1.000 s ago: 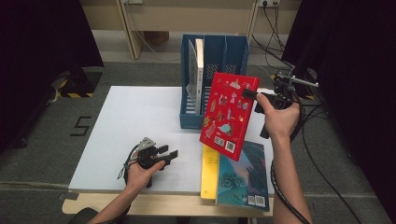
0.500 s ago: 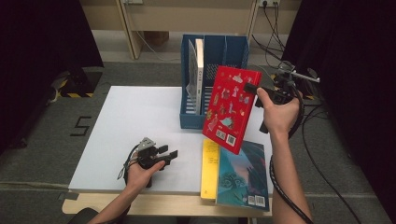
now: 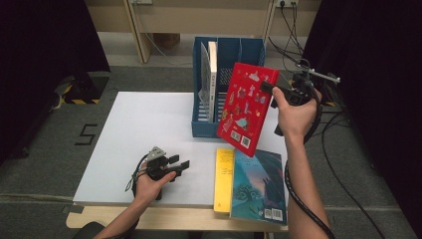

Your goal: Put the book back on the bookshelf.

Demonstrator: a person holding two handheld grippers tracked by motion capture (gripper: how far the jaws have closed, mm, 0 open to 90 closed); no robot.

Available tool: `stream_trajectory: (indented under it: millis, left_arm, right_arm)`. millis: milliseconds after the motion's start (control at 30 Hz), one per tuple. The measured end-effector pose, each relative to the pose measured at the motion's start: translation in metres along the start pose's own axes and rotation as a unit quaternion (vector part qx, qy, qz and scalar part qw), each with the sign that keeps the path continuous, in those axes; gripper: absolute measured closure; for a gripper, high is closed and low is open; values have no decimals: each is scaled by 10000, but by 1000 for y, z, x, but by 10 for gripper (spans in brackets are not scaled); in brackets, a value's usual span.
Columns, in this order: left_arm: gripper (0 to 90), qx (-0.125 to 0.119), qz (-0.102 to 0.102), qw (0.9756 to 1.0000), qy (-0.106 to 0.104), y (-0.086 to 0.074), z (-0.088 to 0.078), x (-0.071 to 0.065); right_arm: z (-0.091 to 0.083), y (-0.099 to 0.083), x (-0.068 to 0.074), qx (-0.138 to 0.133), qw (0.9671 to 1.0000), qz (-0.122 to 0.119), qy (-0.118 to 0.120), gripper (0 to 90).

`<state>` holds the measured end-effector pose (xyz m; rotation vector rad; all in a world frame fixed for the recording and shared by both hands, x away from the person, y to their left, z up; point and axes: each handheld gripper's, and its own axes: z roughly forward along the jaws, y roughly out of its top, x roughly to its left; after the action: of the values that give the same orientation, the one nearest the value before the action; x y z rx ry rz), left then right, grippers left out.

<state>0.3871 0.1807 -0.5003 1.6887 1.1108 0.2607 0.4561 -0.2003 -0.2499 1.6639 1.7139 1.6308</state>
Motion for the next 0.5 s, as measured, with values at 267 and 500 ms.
stream_trajectory:
  millis: [267,500]
  left_arm:
    - [414,-13,0,10000,-7,0,0,0]
    - [414,-14,2,10000,8,0,0,0]
  right_arm:
    - [4,5,4,-146,9997,-136,-102,803]
    - [7,10,8,-253,9994,-189,-159,803]
